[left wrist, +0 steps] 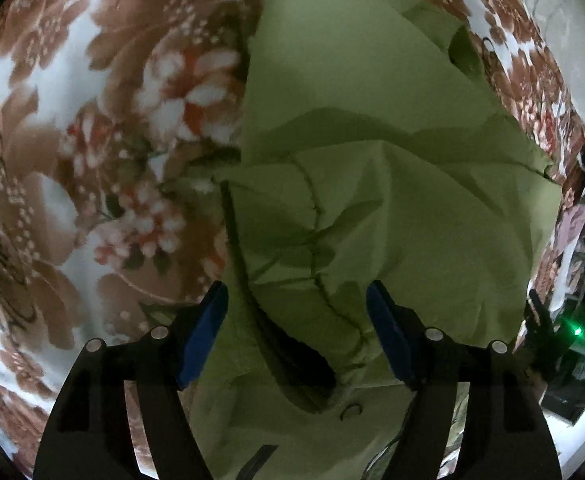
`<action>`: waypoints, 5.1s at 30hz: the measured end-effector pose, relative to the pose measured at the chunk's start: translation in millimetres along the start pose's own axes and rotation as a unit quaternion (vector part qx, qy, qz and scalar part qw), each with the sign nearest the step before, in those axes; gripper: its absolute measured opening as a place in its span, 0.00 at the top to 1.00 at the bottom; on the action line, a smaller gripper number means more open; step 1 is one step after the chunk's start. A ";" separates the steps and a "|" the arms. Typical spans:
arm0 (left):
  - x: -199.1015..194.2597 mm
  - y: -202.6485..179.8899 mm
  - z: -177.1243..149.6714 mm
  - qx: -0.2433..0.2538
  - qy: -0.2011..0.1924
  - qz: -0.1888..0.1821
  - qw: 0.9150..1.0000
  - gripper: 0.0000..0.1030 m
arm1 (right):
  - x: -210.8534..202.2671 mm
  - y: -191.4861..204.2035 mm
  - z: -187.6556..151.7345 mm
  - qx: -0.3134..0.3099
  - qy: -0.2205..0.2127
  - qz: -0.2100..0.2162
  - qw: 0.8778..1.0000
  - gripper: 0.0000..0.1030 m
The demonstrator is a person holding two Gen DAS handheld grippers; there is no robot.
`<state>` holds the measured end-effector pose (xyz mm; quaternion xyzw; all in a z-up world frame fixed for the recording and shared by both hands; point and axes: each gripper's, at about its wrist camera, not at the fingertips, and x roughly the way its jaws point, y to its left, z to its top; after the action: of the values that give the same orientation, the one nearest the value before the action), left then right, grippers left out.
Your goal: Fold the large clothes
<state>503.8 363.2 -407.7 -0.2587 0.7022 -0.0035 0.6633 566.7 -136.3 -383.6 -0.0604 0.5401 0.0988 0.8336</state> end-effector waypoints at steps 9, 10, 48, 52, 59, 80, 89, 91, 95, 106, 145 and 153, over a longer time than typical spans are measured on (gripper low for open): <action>-22.3 -6.8 -7.1 0.045 -0.025 -0.015 0.999 0.94 | -0.3 -1.2 4.4 -0.008 0.001 -0.015 1.000 0.05; -28.5 -13.7 -3.6 0.055 -0.035 -0.014 0.998 0.94 | 0.4 -4.6 6.6 -0.002 0.003 -0.016 1.000 0.05; 31.0 -132.8 -44.0 0.222 -0.250 0.190 0.923 0.12 | 19.4 65.9 34.9 -0.059 -0.038 -0.013 0.997 0.05; 57.0 -117.3 -43.7 0.211 -0.245 0.211 0.923 0.12 | 34.1 58.5 28.7 -0.060 -0.026 -0.019 0.998 0.05; 50.3 -107.9 -47.5 0.250 -0.254 0.222 0.908 0.12 | 37.4 29.7 15.7 -0.057 -0.026 -0.023 0.998 0.05; -5.2 13.6 -284.6 0.113 -0.175 0.199 0.958 0.09 | -72.3 -74.5 -172.3 0.005 0.068 -0.045 0.997 0.05; 7.8 96.4 -400.5 0.050 -0.077 0.171 0.981 0.09 | -100.8 -108.5 -297.8 0.028 0.161 -0.069 0.984 0.05; 10.1 106.3 -417.4 0.034 -0.060 0.137 0.988 0.09 | -103.2 -110.4 -317.2 0.031 0.180 -0.059 0.981 0.05; 17.3 108.7 -436.2 0.033 -0.042 0.081 0.995 0.09 | -113.8 -114.4 -346.3 0.049 0.196 -0.047 0.978 0.05; 34.4 116.7 -433.9 0.018 -0.021 0.030 0.999 0.34 | -112.5 -103.4 -374.6 0.073 0.230 0.026 0.970 0.28; -74.1 25.3 -366.2 0.104 -0.094 -0.109 0.984 0.96 | -179.4 -107.2 -257.5 0.072 0.190 0.152 0.967 0.98; -99.8 -29.8 -276.8 0.178 -0.132 -0.095 0.970 0.96 | -158.9 -110.3 -130.6 0.018 0.101 0.136 0.985 0.98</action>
<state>254.7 280.6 -271.3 -0.2008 0.5684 -0.1571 0.7823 413.0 -286.5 -292.7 0.0187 0.6267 0.1950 0.7542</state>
